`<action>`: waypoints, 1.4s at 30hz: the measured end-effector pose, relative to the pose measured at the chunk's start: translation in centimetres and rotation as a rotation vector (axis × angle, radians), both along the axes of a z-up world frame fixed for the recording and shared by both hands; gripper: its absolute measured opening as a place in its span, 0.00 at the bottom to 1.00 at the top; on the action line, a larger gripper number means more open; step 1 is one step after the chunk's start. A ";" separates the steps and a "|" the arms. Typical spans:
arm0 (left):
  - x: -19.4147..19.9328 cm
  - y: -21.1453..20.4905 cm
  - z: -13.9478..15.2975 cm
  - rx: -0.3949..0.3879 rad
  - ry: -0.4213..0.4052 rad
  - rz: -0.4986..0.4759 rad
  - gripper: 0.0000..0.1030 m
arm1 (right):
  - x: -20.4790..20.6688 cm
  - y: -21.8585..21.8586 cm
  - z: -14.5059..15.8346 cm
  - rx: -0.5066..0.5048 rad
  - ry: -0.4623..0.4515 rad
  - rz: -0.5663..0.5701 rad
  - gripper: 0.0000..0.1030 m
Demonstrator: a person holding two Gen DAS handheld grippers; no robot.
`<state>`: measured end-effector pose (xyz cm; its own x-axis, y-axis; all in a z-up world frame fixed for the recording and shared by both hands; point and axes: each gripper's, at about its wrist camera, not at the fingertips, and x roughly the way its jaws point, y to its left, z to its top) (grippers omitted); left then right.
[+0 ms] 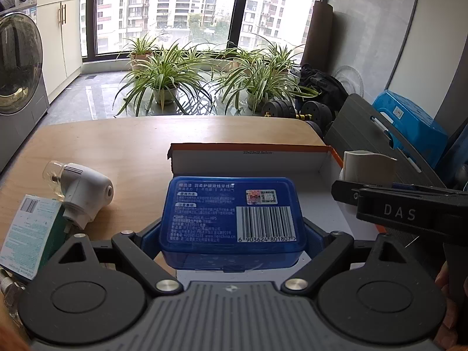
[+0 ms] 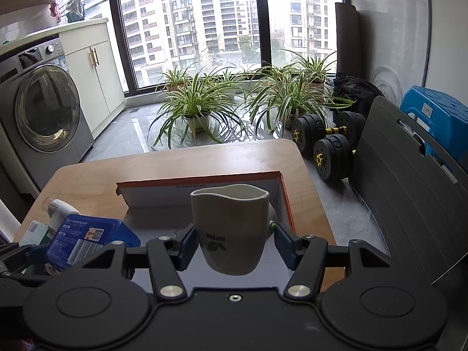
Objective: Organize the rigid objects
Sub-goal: 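Lower the blue box into the tray and open the left tool while the right tool releases the mug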
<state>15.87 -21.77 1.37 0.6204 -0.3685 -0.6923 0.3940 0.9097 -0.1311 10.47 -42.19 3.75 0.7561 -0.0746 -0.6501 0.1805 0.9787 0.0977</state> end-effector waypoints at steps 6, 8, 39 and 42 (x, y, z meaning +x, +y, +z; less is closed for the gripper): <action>0.8 -0.5 -0.3 0.004 0.006 -0.005 0.91 | 1.4 -0.5 -0.4 0.017 0.023 -0.002 0.67; 1.0 -0.7 -0.5 0.005 0.011 -0.009 0.91 | 1.9 -0.5 -0.4 0.015 0.024 0.006 0.67; -2.2 1.1 2.2 0.006 0.030 0.004 1.00 | -6.0 1.1 4.0 -0.029 -0.088 -0.057 0.88; -3.3 2.3 2.6 0.029 0.035 0.030 1.00 | -7.0 1.5 4.0 -0.010 -0.069 -0.076 0.89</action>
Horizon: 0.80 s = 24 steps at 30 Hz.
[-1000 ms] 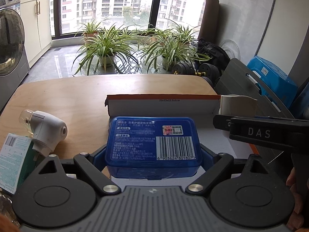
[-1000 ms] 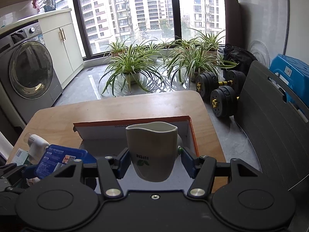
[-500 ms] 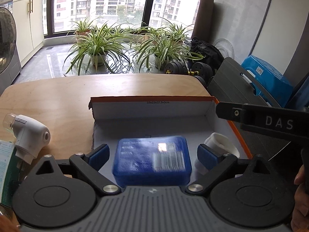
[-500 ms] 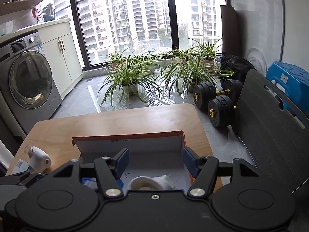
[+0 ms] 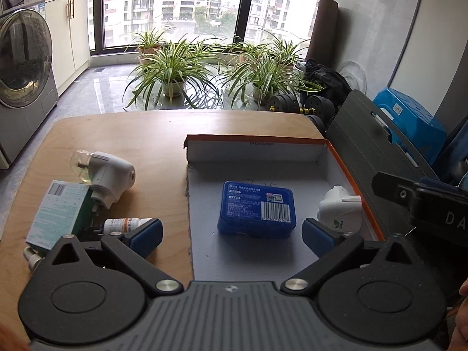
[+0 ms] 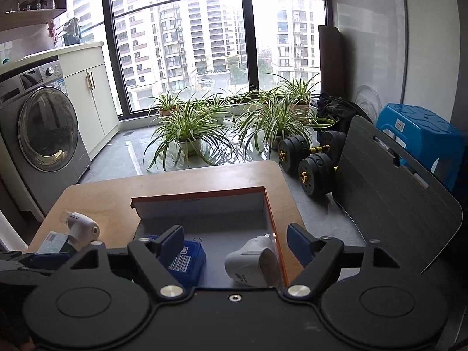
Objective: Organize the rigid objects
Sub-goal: 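Lower the blue box into the tray and open the left tool while the right tool releases the mug, then withdraw both tools from the tray back over the table items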
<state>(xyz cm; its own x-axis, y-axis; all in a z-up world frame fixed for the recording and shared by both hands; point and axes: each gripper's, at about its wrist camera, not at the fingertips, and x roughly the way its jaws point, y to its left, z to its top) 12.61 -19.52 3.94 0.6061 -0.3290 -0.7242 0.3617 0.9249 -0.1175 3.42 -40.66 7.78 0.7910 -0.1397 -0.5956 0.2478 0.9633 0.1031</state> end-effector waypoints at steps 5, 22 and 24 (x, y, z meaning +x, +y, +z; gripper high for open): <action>-1.5 1.6 0.8 0.022 -0.020 0.026 1.00 | -1.4 1.3 0.3 0.011 0.004 0.006 0.89; -4.3 5.3 2.1 0.029 -0.061 0.076 1.00 | -4.0 5.0 1.2 -0.012 -0.004 0.056 0.93; -4.4 5.8 2.1 0.027 -0.061 0.086 1.00 | -4.2 5.3 1.2 -0.010 -0.005 0.061 0.93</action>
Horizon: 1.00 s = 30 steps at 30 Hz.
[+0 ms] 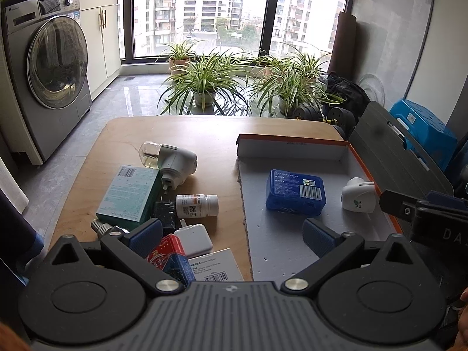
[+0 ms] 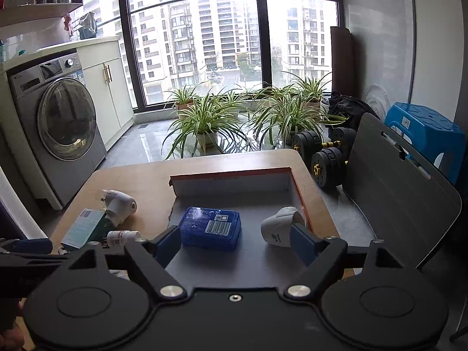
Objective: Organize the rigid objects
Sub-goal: 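Withdraw both tools from the tray back over the table items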
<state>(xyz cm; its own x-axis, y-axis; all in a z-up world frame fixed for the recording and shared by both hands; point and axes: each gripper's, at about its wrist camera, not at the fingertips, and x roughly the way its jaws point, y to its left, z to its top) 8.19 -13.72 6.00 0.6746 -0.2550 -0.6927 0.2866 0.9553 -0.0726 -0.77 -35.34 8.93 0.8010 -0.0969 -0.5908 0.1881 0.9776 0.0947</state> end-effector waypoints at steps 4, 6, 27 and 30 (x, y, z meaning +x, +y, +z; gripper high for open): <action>-0.4 0.9 0.0 0.004 -0.005 0.016 1.00 | -0.1 0.8 0.0 0.004 -0.001 0.018 0.94; -0.5 1.4 0.0 0.006 -0.005 0.024 1.00 | 0.0 1.3 0.0 0.005 -0.001 0.029 0.94; -0.4 6.6 -0.5 0.022 0.006 0.121 1.00 | 1.0 6.2 -1.2 0.005 0.030 0.149 0.95; -0.4 7.1 -0.5 0.020 0.006 0.129 1.00 | 1.3 6.8 -1.4 0.002 0.034 0.160 0.95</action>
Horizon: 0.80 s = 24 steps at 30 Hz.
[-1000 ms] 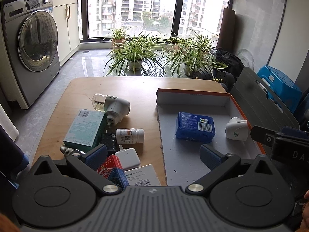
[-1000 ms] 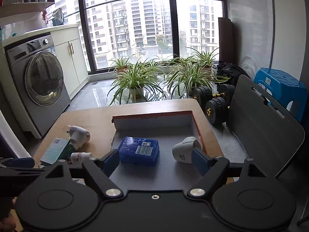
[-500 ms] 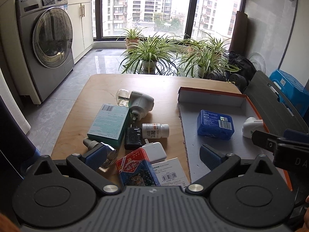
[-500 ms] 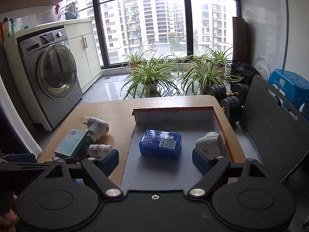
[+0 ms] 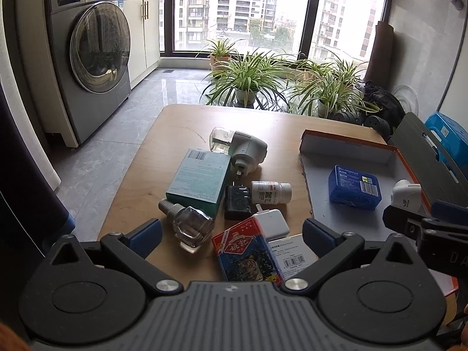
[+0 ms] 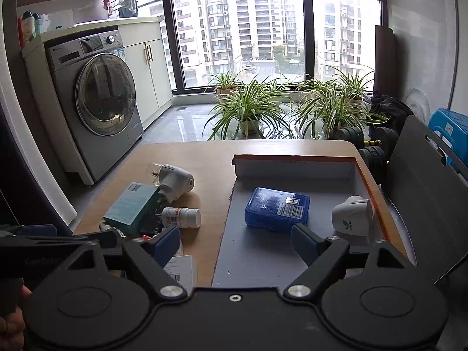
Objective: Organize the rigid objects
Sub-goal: 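Withdraw both tools from the tray back over the table items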
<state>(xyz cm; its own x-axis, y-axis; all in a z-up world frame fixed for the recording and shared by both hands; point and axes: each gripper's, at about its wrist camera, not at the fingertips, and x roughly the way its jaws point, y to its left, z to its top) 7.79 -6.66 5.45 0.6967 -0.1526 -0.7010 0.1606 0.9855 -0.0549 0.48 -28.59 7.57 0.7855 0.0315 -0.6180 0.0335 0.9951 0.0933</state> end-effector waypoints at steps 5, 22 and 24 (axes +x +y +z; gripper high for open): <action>0.1 0.7 -0.4 -0.007 0.007 0.009 1.00 | 0.2 0.8 -0.3 -0.006 0.007 0.017 0.95; 0.4 2.5 -2.0 -0.013 0.049 0.032 1.00 | 0.7 2.0 -1.7 -0.015 0.042 0.046 0.95; 0.4 2.4 -2.3 -0.016 0.058 0.029 1.00 | 0.7 1.9 -1.8 -0.012 0.046 0.043 0.95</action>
